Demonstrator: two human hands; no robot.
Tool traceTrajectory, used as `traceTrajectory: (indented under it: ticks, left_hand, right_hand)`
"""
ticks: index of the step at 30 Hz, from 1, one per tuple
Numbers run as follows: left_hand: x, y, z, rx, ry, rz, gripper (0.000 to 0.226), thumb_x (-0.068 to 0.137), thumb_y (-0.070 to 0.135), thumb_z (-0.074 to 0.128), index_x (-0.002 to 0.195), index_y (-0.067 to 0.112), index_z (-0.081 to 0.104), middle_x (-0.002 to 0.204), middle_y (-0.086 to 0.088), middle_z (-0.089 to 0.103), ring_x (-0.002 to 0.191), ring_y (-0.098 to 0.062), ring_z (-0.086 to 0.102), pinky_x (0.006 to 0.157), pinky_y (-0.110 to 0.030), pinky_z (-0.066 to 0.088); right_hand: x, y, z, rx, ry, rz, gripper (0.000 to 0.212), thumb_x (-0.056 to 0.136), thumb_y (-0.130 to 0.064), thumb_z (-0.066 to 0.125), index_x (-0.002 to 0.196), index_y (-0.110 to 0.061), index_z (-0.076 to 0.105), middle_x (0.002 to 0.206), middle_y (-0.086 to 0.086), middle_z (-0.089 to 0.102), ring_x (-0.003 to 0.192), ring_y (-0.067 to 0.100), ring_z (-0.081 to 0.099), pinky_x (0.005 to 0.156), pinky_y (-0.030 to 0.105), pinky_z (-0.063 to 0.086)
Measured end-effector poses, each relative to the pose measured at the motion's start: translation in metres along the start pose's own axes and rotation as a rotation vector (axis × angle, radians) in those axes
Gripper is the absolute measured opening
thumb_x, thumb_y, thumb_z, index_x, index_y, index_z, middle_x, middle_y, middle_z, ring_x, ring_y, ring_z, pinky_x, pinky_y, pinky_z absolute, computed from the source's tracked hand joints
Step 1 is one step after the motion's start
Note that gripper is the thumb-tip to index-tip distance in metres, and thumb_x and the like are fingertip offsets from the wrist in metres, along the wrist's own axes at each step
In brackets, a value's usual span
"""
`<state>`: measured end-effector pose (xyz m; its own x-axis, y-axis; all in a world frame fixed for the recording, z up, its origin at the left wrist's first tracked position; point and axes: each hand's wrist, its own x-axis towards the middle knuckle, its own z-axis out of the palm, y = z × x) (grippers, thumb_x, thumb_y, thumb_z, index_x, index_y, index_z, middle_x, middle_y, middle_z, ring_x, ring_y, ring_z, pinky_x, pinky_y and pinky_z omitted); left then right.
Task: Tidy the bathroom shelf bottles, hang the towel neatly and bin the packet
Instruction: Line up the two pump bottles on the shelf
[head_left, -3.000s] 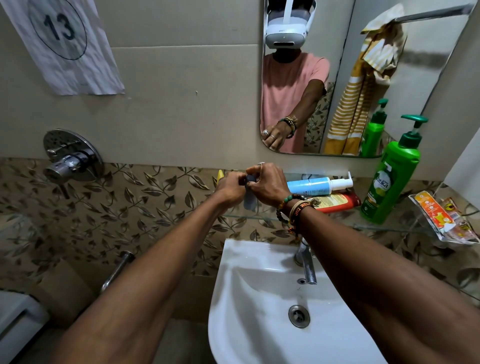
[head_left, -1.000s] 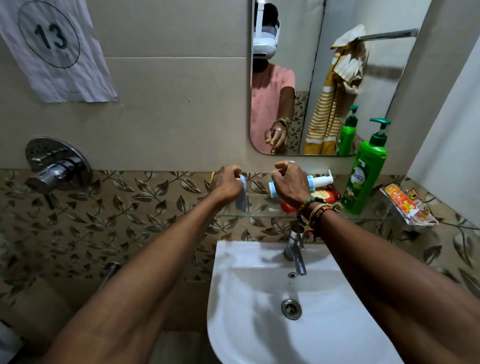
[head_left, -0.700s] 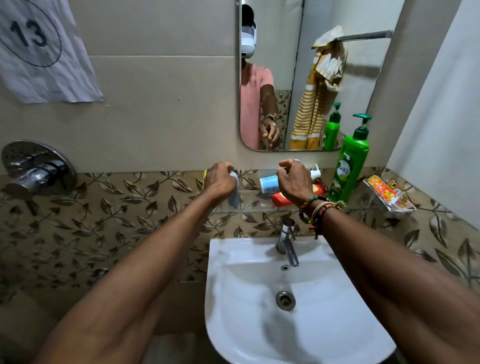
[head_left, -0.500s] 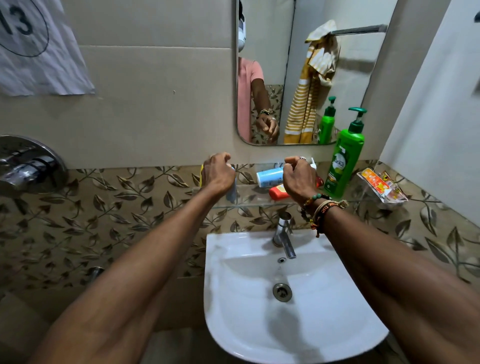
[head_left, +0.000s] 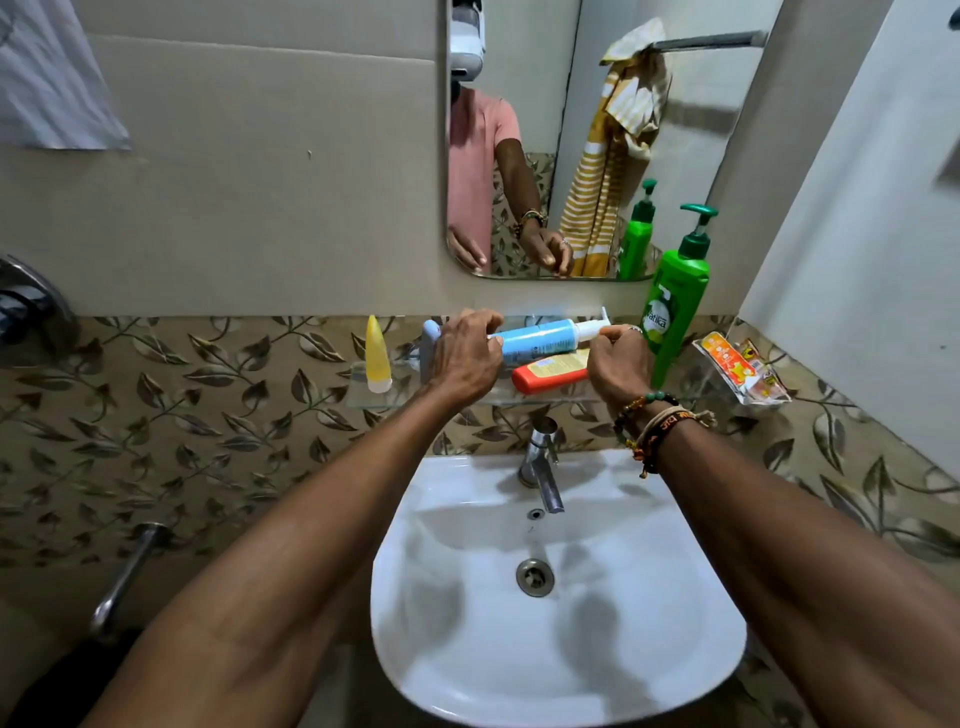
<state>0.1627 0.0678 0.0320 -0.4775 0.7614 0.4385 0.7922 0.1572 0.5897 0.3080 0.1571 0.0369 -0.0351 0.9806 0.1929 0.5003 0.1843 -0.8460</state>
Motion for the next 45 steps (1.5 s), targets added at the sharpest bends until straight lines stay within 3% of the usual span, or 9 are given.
traceTrajectory:
  ticks: [6,11,16,19,23,28,34,39,45]
  left_hand:
    - [0.029,0.011,0.028,0.114,-0.158,-0.126,0.045,0.093,0.023,0.057,0.135,0.008,0.049,0.136,-0.015,0.050,0.127,-0.029,0.045,0.104,-0.036,0.035]
    - [0.034,0.012,0.049,0.116,-0.213,-0.234,0.050,0.094,0.024,0.057,0.139,0.008,0.042,0.141,-0.015,0.043,0.129,-0.028,0.043,0.102,-0.035,0.038]
    - [0.043,0.007,0.058,0.141,-0.206,-0.294,0.049,0.093,0.020,0.058,0.137,0.008,0.041,0.139,-0.016,0.043,0.126,-0.029,0.045,0.096,-0.035,0.040]
    - [0.047,0.006,0.062,0.136,-0.204,-0.324,0.047,0.091,0.018,0.058,0.134,0.007,0.042,0.137,-0.016,0.044,0.124,-0.030,0.045,0.094,-0.037,0.041]
    - [0.050,0.004,0.066,0.114,-0.196,-0.343,0.047,0.091,0.017,0.059,0.134,0.011,0.043,0.134,-0.016,0.043,0.120,-0.030,0.046,0.086,-0.034,0.040]
    - [0.052,0.003,0.070,0.094,-0.216,-0.369,0.048,0.084,0.016,0.070,0.127,0.012,0.049,0.125,-0.013,0.045,0.101,-0.022,0.049,0.076,-0.034,0.053]
    - [0.055,0.000,0.069,0.152,-0.228,-0.366,0.053,0.079,0.016,0.075,0.127,0.011,0.053,0.135,-0.018,0.040,0.119,-0.030,0.047,0.091,-0.034,0.045]
    - [0.056,-0.006,0.067,0.198,-0.272,-0.287,0.047,0.081,0.010,0.071,0.123,0.010,0.050,0.126,-0.013,0.053,0.117,-0.029,0.047,0.079,-0.033,0.040]
    - [0.048,-0.011,0.068,0.250,-0.366,-0.221,0.054,0.083,0.015,0.072,0.130,0.012,0.046,0.139,-0.016,0.035,0.117,-0.029,0.051,0.095,-0.038,0.045]
  right_hand:
    - [0.031,0.000,0.002,0.009,-0.038,-0.026,0.024,0.090,-0.012,0.050,0.101,-0.004,0.070,0.098,0.012,0.067,0.088,0.026,0.059,0.077,0.032,0.051]
    - [0.051,0.003,0.015,0.007,-0.081,-0.024,0.023,0.089,-0.015,0.052,0.066,-0.018,0.051,0.085,0.008,0.060,0.079,0.024,0.053,0.072,0.030,0.047]
    - [0.061,0.006,0.026,0.013,-0.132,0.008,0.010,0.087,-0.015,0.051,0.079,-0.017,0.056,0.103,0.015,0.069,0.098,0.032,0.062,0.089,0.042,0.052]
    - [0.067,0.011,0.032,0.002,-0.135,0.022,0.017,0.087,-0.012,0.052,0.071,-0.017,0.051,0.105,0.017,0.067,0.102,0.034,0.060,0.091,0.038,0.050]
    - [0.072,0.015,0.033,-0.032,-0.137,0.014,0.017,0.089,-0.014,0.052,0.099,-0.013,0.066,0.106,0.012,0.068,0.102,0.030,0.060,0.085,0.030,0.045]
    - [0.074,0.017,0.031,-0.061,-0.165,-0.026,0.021,0.091,-0.014,0.051,0.106,-0.014,0.066,0.104,0.011,0.068,0.099,0.029,0.061,0.085,0.035,0.053]
    - [0.075,0.018,0.029,-0.044,-0.215,-0.035,0.020,0.091,-0.020,0.053,0.108,-0.016,0.061,0.101,0.008,0.065,0.098,0.028,0.062,0.087,0.042,0.054]
    - [0.072,0.021,0.032,0.006,-0.226,-0.035,0.023,0.086,-0.020,0.056,0.108,-0.015,0.057,0.100,0.008,0.062,0.099,0.030,0.063,0.087,0.045,0.055]
    - [0.066,0.018,0.034,0.063,-0.215,-0.035,0.023,0.084,-0.023,0.061,0.100,-0.017,0.045,0.102,0.009,0.061,0.097,0.029,0.062,0.088,0.047,0.054]
